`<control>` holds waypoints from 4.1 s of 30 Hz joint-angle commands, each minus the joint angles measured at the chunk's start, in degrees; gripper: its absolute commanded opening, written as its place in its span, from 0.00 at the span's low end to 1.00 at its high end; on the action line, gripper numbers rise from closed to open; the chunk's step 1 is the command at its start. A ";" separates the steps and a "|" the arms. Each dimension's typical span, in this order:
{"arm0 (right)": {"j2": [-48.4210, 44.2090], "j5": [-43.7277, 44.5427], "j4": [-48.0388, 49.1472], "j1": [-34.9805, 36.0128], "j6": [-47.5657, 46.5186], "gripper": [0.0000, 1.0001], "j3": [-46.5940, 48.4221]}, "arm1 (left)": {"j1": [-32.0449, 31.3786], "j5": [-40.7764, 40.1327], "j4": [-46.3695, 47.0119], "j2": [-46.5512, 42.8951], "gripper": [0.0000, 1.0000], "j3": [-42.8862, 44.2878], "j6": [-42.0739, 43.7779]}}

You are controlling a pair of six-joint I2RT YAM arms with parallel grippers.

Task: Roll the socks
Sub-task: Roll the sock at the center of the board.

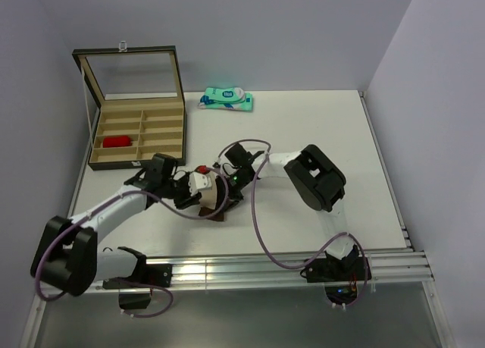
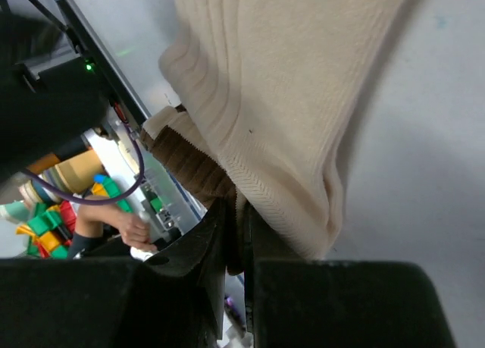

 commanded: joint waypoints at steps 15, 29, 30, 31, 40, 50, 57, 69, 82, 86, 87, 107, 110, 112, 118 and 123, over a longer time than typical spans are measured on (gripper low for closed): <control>4.27 2.78 -13.78 -1.26 -2.50 0.03 6.87 | -22.18 -11.46 13.55 -13.60 0.54 -14.77 9.58; 3.31 2.42 -11.84 -1.26 -2.06 0.02 5.03 | -23.85 -17.00 24.19 -6.04 0.50 -16.27 9.23; 3.31 2.43 -11.84 -1.26 -2.06 0.02 4.94 | -23.94 -17.08 24.36 -5.69 0.48 -16.27 9.23; 3.13 2.34 -11.75 -1.35 -2.06 0.02 4.85 | -23.85 -17.17 24.54 -5.16 0.47 -16.18 9.41; 1.03 1.29 -6.14 -1.26 1.63 0.11 1.60 | -23.94 -17.70 23.75 0.02 0.13 -14.86 6.61; -14.78 11.53 11.53 -1.26 14.55 0.43 -12.18 | -23.68 -7.43 11.37 -1.38 0.00 -10.13 3.61; -28.32 26.29 17.34 -1.79 18.42 0.47 -22.74 | -16.67 4.61 -3.82 3.10 0.00 -1.43 6.59; -48.61 41.53 23.76 -1.18 13.08 0.47 -36.46 | -0.92 21.67 -47.65 27.96 0.00 21.42 31.96; -43.65 55.94 16.46 20.69 -8.38 0.49 -25.13 | 1.46 17.73 -58.87 47.04 0.00 31.36 33.14; -38.64 55.69 17.43 24.39 -12.16 0.50 -22.40 | 1.46 15.26 -58.78 49.86 0.00 31.90 31.47; -37.57 54.90 17.52 25.27 -13.47 0.50 -21.87 | 1.46 14.13 -58.69 50.99 0.00 31.90 30.86; -19.81 50.77 15.23 30.55 -20.60 0.57 -11.06 | 1.37 10.95 -56.50 53.64 0.00 31.81 27.60; -18.32 51.12 15.06 30.73 -20.52 0.57 -10.36 | 1.28 11.13 -56.67 53.64 0.00 31.98 27.60; -18.05 51.03 15.93 30.82 -20.26 0.54 -10.70 | 1.28 11.13 -56.32 53.55 0.00 32.07 27.25; -16.56 51.47 17.34 30.90 -18.23 0.12 -11.41 | 1.20 12.53 -55.27 53.12 0.03 32.69 25.76; -18.13 52.08 17.43 30.91 -16.39 0.00 -15.09 | 1.28 14.72 -51.93 49.52 0.11 33.65 21.89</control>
